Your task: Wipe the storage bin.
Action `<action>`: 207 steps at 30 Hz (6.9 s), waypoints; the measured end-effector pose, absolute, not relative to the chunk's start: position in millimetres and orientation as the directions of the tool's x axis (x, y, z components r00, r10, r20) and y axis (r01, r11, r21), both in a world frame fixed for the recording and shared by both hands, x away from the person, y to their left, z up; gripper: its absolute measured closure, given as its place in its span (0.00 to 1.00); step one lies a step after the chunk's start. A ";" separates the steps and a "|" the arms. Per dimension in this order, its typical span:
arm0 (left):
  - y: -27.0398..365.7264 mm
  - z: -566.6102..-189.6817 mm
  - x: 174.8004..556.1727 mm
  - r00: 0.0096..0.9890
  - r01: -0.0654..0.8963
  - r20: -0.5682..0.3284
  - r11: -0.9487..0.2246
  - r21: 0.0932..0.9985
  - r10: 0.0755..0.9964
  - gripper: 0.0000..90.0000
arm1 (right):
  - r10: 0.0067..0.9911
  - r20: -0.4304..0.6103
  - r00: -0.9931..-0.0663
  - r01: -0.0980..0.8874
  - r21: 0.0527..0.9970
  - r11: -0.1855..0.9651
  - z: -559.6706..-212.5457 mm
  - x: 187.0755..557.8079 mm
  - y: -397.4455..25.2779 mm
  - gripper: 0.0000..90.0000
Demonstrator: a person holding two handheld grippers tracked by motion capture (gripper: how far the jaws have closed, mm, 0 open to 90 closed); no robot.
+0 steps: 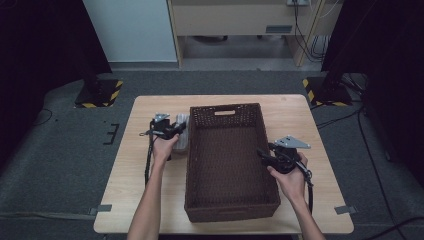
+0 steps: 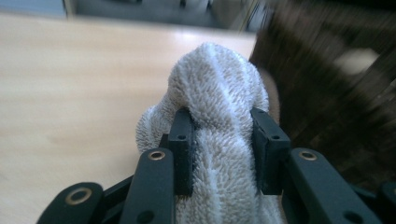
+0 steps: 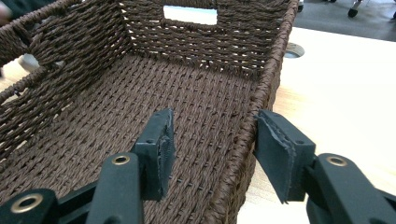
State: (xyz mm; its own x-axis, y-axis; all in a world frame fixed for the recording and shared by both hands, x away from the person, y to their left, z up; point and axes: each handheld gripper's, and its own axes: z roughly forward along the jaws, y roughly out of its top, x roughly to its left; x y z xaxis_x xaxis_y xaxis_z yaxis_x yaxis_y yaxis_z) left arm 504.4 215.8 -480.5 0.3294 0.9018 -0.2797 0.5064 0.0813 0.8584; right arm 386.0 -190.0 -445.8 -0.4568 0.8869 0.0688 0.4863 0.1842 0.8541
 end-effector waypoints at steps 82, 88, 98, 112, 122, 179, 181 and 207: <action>207.9 -462.3 431.8 0.479 0.453 -0.264 0.022 0.891 0.837 0.71 | 0.863 0.038 -0.504 0.500 0.827 0.256 -444.8 372.9 -200.0 0.71; 208.4 -465.8 435.9 0.466 0.444 -0.238 0.008 0.896 0.852 0.71 | 0.868 0.029 -0.495 0.495 0.831 0.255 -445.8 379.1 -194.9 0.71; 202.8 -508.6 437.2 0.434 0.524 -0.239 -0.028 0.852 0.868 0.71 | 0.865 -0.007 -0.501 0.479 0.831 0.284 -447.1 377.9 -192.7 0.69; 224.9 -483.0 428.2 0.429 0.481 -0.251 0.016 0.876 0.868 0.70 | 0.852 -0.002 -0.523 0.450 0.848 0.279 -437.4 373.8 -198.6 0.60; 218.9 -446.9 384.9 0.540 0.400 -0.210 -0.029 0.916 0.815 0.70 | 0.821 0.004 -0.571 0.463 0.828 0.318 -436.8 356.8 -205.6 0.64; 218.8 -475.6 363.6 0.551 0.406 -0.190 -0.062 0.912 0.812 0.70 | 0.802 -0.020 -0.597 0.417 0.847 0.331 -441.4 349.3 -202.1 0.75; 219.5 -480.4 364.0 0.543 0.420 -0.188 -0.071 0.905 0.819 0.70 | 0.805 -0.005 -0.593 0.419 0.852 0.314 -442.6 349.8 -202.8 0.75; 231.0 -468.1 348.3 0.523 0.426 -0.199 -0.053 0.903 0.829 0.69 | 0.796 -0.008 -0.605 0.405 0.858 0.317 -438.8 345.6 -205.7 0.59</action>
